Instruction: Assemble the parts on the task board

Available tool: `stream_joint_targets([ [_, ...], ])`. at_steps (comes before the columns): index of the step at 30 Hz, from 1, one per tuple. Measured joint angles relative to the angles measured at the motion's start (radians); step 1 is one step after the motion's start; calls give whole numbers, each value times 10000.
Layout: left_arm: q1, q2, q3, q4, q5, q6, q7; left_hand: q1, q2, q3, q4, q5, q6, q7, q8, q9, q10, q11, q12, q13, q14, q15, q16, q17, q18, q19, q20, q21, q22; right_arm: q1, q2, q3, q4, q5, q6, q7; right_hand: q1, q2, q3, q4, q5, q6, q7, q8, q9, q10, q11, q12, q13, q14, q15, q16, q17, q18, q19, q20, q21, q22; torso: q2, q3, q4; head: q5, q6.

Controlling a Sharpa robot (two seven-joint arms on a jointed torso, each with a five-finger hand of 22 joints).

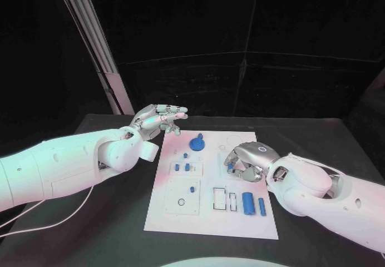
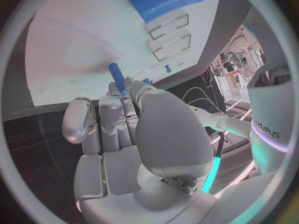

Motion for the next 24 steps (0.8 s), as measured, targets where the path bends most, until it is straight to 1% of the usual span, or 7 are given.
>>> stream_joint_targets([
  [2, 0, -6, 0, -3, 0, 0, 3, 0, 0, 0, 0, 0, 0, 0, 0, 0, -36, 36, 0, 0, 0, 0, 0, 0, 0, 0, 0, 0, 0, -9, -67, 150, 125, 131, -128, 36, -52, -51, 1, 0, 0, 10, 9, 0, -2, 49, 16, 0, 16, 0, 0, 56, 48, -1, 0, 0, 53, 44, -2, -1, 1, -11, 1],
  [5, 0, -20, 0, 9, 0, 0, 8, 0, 0, 0, 0, 0, 0, 0, 0, 0, -36, 36, 0, 0, 0, 0, 0, -18, 0, 0, 0, 0, 0, 6, -202, 276, 327, 416, -310, 92, -52, -51, 17, -15, 0, 10, 9, 0, -2, 49, 16, 0, 12, 0, 0, 113, 127, 0, 61, -9, 57, 106, -2, -6, 3, -15, 0],
  [13, 0, -5, -2, 47, 0, 5, 33, 0, 0, 0, 0, 0, 0, 0, 0, 0, -35, 36, 0, 0, 0, 0, 0, -17, 0, 0, 0, 0, 0, 5, -128, 380, 736, 1319, -653, 463, -37, -141, 124, -45, 60, 10, 9, 1, -3, 48, 17, -74, 2, 0, 0, 221, 254, 0, 74, 2, 116, 188, -9, -16, 9, 47, -24],
  [17, 0, 13, -2, 57, 0, 6, 49, 0, 0, 0, 0, 0, 0, 0, 0, 0, -35, 36, 0, 0, 0, 0, 0, -17, 0, 0, 0, 0, 0, 1, 201, 386, 855, 1616, -767, 792, -37, -141, 150, -71, 121, 30, 30, 0, -3, 58, 28, -75, 0, 0, 0, 228, 311, 0, 109, -34, 158, 232, -4, -19, 36, 83, -68],
  [20, 0, 26, -2, 57, 0, 7, 57, 0, 0, 0, 0, 0, 0, 0, 0, 0, -35, 36, 37, 0, 0, 0, 0, -17, 0, 0, 0, 0, 0, 1, 490, 371, 820, 1792, -821, 1074, -37, -141, 188, -109, 121, 41, 41, 0, -4, 83, 54, -76, -11, 0, 1, 271, 344, 0, 109, -33, 159, 256, 2, -21, 49, 174, -145],
  [22, 0, 42, -2, 61, 0, 7, 63, 0, 0, 0, 0, 0, 0, 0, 0, 0, -36, 36, 37, 0, 0, 0, 0, -18, 0, 0, 0, 0, 0, 3, 698, 295, 733, 1884, -839, 1241, -37, -141, 189, -111, 164, 41, 42, 0, -4, 82, 55, -99, -19, 0, 1, 270, 364, 0, 109, -33, 159, 265, 7, -24, 51, 217, -203],
  [24, 0, 53, -2, 69, 0, 6, 67, 0, 0, 0, 0, 0, 0, 0, 0, 0, -35, 36, 37, 1, 0, 0, 0, -26, 0, 0, 0, 0, 0, 1, 978, 128, 614, 1990, -844, 1440, -37, -141, 225, -147, 175, 41, 41, -37, -5, 82, 55, -134, -18, -1, 1, 310, 375, -1, 109, -33, 198, 267, 13, -26, 52, 260, -251],
])
